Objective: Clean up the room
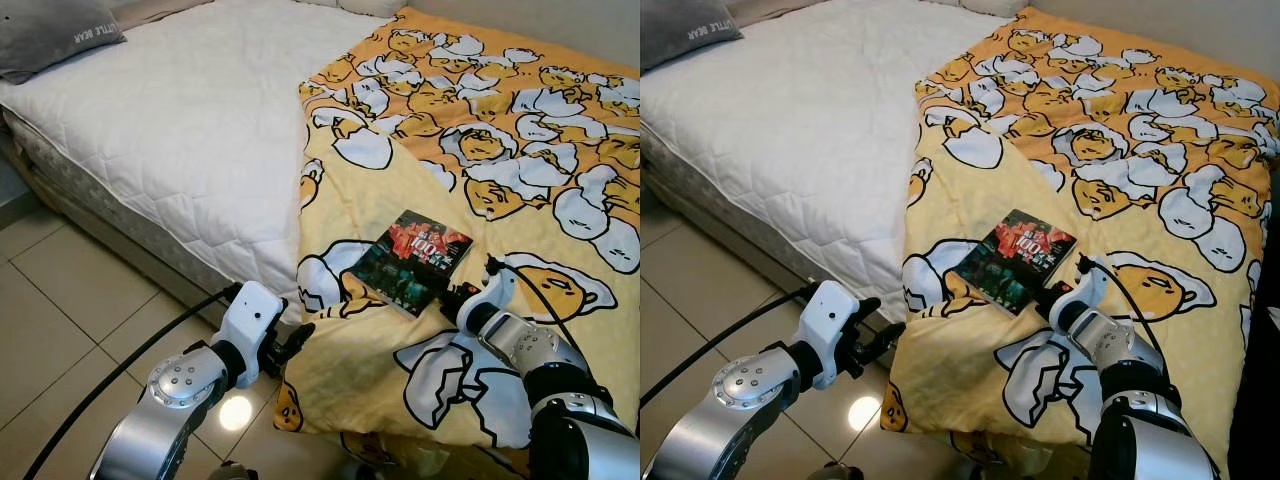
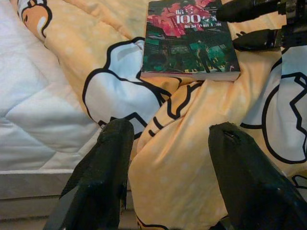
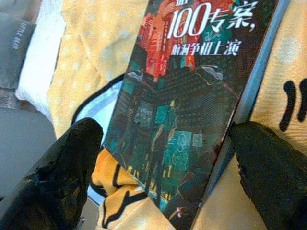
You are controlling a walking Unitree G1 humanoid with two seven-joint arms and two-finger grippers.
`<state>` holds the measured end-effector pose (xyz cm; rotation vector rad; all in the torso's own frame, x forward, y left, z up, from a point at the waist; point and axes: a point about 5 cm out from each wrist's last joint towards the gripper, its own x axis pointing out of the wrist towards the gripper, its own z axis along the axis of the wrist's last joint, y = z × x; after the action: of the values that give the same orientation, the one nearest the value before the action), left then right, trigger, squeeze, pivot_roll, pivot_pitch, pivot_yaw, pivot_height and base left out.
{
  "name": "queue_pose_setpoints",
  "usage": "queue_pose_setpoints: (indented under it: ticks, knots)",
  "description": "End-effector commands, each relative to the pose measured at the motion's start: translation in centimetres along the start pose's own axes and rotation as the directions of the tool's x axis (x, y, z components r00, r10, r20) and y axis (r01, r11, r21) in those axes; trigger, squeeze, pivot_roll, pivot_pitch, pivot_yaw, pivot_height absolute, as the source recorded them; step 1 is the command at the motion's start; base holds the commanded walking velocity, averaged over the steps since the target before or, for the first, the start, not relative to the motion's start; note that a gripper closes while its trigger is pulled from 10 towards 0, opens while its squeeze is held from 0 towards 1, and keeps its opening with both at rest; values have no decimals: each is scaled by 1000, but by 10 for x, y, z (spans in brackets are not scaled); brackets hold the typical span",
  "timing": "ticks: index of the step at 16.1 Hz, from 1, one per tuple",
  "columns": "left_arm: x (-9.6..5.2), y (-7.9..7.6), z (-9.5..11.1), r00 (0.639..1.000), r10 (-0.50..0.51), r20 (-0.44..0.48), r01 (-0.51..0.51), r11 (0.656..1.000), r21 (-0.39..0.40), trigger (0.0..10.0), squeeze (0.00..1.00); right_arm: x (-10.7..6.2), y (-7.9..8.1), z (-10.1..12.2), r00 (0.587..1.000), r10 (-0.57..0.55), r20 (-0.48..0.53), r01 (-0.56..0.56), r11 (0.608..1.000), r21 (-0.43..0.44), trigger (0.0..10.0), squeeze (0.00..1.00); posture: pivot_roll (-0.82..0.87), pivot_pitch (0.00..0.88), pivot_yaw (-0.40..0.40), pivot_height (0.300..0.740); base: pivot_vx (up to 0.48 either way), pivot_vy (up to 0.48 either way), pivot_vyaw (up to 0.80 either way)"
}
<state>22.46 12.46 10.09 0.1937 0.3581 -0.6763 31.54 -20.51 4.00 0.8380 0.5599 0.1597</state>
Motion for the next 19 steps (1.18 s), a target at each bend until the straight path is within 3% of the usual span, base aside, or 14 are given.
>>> queue_pose_setpoints:
  ticks: [1,5,10,17,19]
  knots:
    - [-1,-4,0,1000,-17,-8,17,1000,6,10000,20,0,3,7,1000,20,14,-20,1000,-1,10000,0,-68,88,-44,740,0,0,0]
    - [-1,-4,0,1000,-19,-10,19,1000,8,10000,20,-2,-3,5,1000,-14,-2,14,1000,-8,10000,0,-66,90,-44,740,0,0,0]
    - [-1,-4,-2,1000,-23,-19,23,1000,11,10000,20,2,-9,-22,994,-75,-77,75,997,-10,10000,0,-61,97,-47,740,0,0,0]
    - [0,-4,-3,999,-27,-21,27,999,17,10000,20,12,0,-43,993,-52,-110,58,997,48,10000,0,-54,111,-46,740,0,0,0]
    - [0,-3,-2,999,-25,-21,25,999,20,10000,20,23,21,-39,998,32,-58,-24,990,140,10000,0,-51,112,-46,740,0,0,0]
